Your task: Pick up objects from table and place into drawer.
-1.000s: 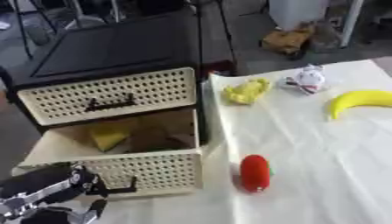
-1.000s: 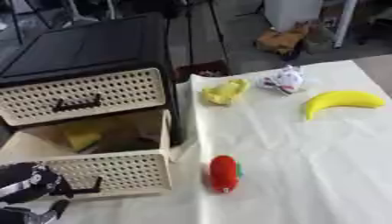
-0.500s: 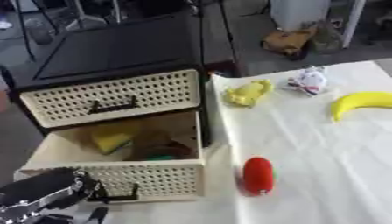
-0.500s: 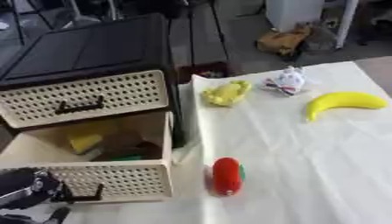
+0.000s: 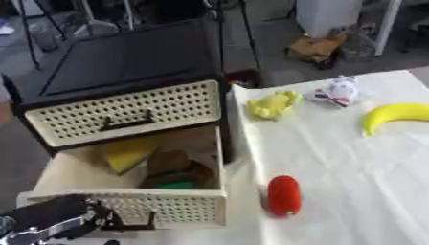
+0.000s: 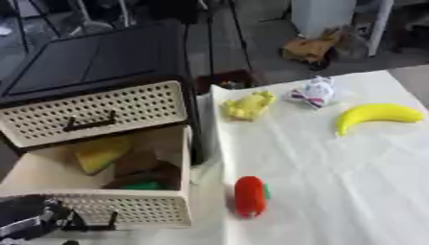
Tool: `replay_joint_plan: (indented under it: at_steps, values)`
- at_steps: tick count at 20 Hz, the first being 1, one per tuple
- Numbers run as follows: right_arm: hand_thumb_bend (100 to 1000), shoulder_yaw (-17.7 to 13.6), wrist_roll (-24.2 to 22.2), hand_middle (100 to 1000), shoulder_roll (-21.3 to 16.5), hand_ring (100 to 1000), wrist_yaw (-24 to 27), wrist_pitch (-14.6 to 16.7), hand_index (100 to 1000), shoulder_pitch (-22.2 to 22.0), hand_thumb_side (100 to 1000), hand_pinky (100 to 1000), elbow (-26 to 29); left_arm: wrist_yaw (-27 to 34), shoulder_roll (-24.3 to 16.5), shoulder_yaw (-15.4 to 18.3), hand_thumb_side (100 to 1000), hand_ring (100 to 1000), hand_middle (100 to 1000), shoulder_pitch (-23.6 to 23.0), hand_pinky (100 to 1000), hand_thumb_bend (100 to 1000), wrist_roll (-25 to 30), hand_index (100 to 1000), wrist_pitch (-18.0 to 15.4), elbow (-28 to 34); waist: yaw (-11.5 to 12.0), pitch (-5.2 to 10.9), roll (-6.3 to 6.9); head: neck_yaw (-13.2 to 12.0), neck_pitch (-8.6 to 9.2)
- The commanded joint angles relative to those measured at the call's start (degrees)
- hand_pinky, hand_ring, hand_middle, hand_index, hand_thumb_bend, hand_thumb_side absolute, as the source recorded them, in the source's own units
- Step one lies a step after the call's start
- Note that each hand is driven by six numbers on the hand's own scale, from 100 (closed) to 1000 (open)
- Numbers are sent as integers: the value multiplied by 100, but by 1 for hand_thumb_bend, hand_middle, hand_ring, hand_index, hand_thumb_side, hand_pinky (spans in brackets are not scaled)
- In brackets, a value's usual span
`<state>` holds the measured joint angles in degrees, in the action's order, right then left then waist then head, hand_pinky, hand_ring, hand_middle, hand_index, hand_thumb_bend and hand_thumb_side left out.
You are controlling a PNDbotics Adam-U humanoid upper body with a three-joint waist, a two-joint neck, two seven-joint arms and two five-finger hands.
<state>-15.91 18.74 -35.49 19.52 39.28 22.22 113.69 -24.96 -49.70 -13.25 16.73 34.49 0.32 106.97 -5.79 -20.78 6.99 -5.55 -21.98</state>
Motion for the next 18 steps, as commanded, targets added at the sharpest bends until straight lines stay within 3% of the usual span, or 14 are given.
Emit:
replay_joint_plan:
  at_steps: [1,7,18]
  values:
    - [100,-57,6,726,-71,805,-43,3,860,66,1000,649,90,174,-29,-68,577,100,118,163,100,100,223,895,148,-304,-37,110,-27,-38,75]
    - [100,-55,4,725,-64,806,-49,-7,860,69,1000,649,90,288,1,-177,580,100,120,275,100,100,410,911,215,-433,-77,107,-3,-48,71]
    - [100,-57,-13,725,-51,806,-58,-28,860,56,1000,650,90,169,-52,-351,585,100,122,171,100,100,561,903,120,-75,-94,106,0,-64,79]
